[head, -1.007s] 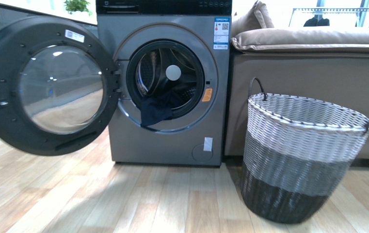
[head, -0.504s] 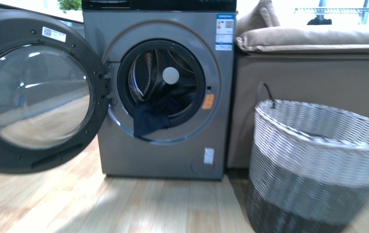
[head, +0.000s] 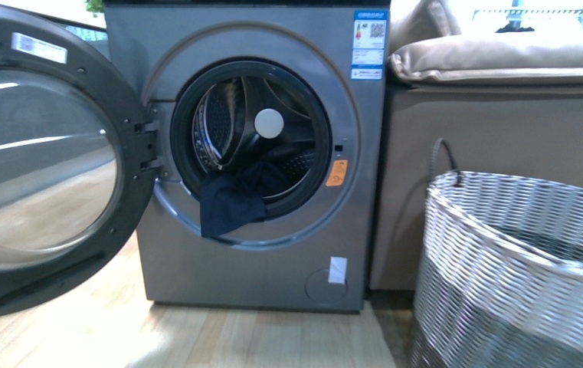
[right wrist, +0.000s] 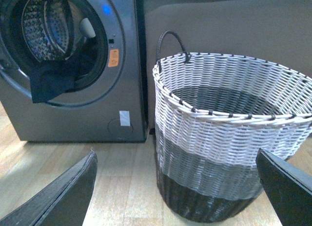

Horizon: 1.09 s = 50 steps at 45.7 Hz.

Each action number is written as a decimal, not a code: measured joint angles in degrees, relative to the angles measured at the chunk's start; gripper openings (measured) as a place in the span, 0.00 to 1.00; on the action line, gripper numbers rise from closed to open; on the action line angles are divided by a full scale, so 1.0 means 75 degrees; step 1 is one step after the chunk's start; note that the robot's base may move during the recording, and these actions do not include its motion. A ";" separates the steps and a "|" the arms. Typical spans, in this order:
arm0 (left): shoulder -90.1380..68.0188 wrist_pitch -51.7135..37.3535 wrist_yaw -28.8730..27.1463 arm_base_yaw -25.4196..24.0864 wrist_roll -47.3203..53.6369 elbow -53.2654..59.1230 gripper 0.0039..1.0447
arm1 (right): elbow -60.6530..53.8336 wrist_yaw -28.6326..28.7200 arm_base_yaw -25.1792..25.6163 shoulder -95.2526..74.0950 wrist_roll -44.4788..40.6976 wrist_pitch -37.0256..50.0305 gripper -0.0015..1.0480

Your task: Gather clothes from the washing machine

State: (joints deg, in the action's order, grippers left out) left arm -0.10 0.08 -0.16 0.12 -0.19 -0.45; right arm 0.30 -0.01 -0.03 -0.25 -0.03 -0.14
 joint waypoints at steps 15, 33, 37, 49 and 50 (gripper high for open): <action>0.0006 0.0000 0.0003 0.0000 0.0000 0.0000 0.94 | 0.0000 0.0003 0.0000 0.0000 0.0000 -0.0009 0.93; 0.0003 0.0000 0.0015 0.0000 0.0000 0.0000 0.94 | 0.0000 0.0012 0.0000 0.0000 0.0000 -0.0006 0.93; 0.0003 0.0000 0.0023 0.0000 0.0000 0.0000 0.94 | 0.0000 -0.0012 0.0000 0.0000 0.0000 -0.0006 0.93; 0.0003 0.0000 0.0023 0.0000 0.0000 0.0000 0.94 | 0.0000 -0.0009 0.0000 0.0000 0.0000 -0.0006 0.93; 0.0003 0.0000 0.0020 0.0000 0.0000 0.0000 0.94 | 0.0000 -0.0009 0.0000 0.0000 0.0000 -0.0006 0.93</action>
State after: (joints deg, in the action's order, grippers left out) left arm -0.08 0.08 -0.01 0.12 -0.19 -0.45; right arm 0.30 -0.08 -0.03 -0.25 -0.03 -0.19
